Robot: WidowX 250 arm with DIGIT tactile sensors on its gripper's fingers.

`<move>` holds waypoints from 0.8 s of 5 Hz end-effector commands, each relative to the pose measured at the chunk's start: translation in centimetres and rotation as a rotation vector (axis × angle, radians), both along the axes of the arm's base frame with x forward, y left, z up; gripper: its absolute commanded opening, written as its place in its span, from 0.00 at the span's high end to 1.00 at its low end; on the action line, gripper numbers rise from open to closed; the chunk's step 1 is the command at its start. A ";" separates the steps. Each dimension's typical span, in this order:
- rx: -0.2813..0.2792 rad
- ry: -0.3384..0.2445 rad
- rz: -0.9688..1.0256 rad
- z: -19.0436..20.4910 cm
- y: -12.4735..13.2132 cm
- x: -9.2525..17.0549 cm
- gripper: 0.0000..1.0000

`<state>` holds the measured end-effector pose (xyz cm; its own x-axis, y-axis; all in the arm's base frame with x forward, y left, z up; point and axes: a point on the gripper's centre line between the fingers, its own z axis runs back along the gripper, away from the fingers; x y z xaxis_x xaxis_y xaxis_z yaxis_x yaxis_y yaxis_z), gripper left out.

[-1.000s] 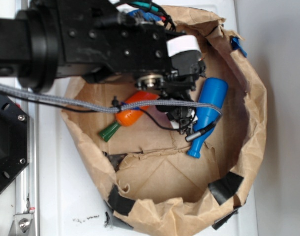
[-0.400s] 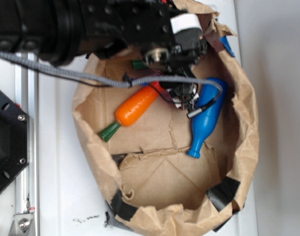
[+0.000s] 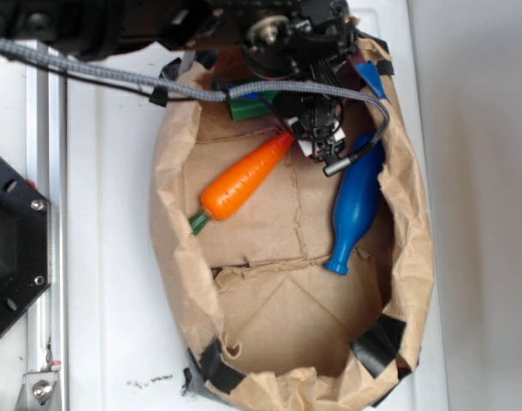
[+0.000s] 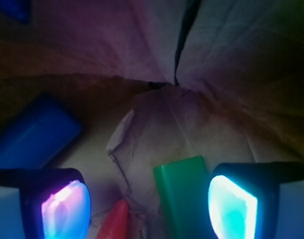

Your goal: Grab the green block.

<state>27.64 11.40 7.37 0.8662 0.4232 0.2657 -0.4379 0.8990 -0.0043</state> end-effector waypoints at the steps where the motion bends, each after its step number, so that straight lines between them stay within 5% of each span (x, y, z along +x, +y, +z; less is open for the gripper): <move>1: 0.065 -0.048 0.050 1.7 2.8 -0.3 0.00; 4: 0.105 -0.018 0.041 -0.8 2.6 -0.5 0.00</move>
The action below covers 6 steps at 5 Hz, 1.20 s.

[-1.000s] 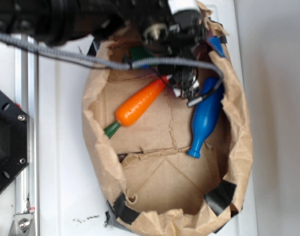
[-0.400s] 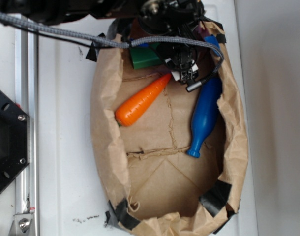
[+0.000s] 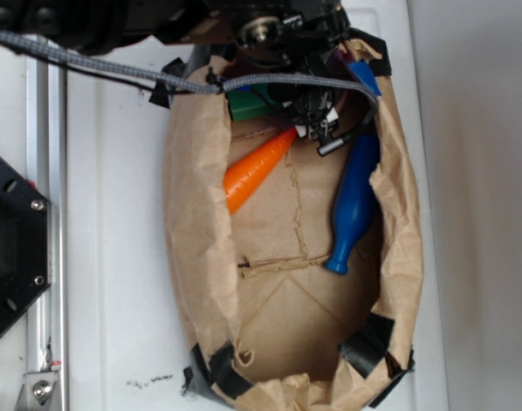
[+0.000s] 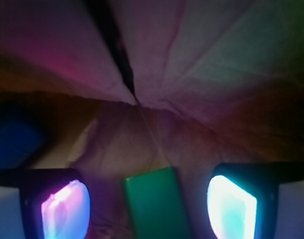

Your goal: Grab the green block.

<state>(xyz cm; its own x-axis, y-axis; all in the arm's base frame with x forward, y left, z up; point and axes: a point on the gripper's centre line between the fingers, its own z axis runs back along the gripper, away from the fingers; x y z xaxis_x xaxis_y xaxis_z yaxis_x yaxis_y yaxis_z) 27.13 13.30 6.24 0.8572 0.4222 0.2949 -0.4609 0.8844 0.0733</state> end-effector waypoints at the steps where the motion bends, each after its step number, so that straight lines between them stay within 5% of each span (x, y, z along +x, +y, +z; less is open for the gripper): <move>1: -0.006 -0.003 -0.009 -1.1 0.4 -0.1 0.00; 4: -0.107 0.072 -0.269 -4.7 -1.9 -0.6 0.00; 6: -0.088 0.054 -0.274 -4.7 -1.9 -0.7 1.00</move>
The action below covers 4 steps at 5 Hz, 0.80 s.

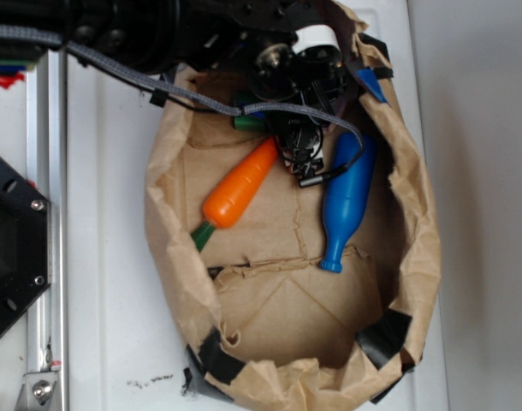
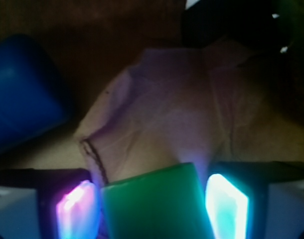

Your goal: Grab the green block.

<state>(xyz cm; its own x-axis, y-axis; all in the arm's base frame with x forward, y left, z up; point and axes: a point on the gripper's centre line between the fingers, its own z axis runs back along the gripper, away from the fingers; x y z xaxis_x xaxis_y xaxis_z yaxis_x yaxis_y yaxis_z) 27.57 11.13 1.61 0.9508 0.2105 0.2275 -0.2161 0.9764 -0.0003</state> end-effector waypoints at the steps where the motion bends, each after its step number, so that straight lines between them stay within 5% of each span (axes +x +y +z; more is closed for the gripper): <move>1: 0.011 0.008 -0.013 0.0 0.3 -1.0 1.00; 3: 0.029 -0.019 0.012 1.1 0.4 -0.8 1.00; 4: -0.012 -0.036 0.048 4.4 -0.8 -0.7 1.00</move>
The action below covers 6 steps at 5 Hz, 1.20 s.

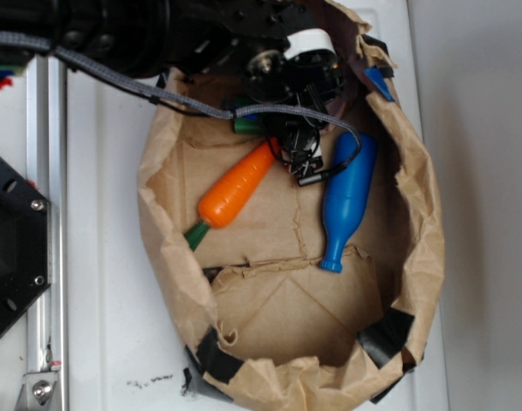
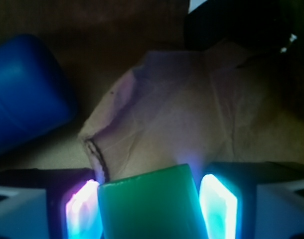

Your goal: Grab the green block.

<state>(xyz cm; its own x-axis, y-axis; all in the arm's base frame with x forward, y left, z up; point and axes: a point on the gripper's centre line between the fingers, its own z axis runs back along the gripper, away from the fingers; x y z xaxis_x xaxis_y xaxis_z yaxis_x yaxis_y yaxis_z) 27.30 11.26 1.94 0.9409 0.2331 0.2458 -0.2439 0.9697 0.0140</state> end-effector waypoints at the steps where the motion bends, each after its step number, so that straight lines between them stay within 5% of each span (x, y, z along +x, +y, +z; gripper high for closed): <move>1: -0.117 -0.012 0.062 7.8 -3.3 -0.5 1.00; 4: -0.215 -0.028 -0.001 12.6 -8.3 -1.4 1.00; 6: -0.179 -0.074 -0.014 13.8 -9.5 0.0 1.00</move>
<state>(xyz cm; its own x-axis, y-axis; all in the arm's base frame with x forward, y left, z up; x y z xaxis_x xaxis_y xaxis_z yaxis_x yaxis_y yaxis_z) 27.04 1.49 13.49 0.9383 0.2784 0.2050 -0.2465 0.9545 -0.1678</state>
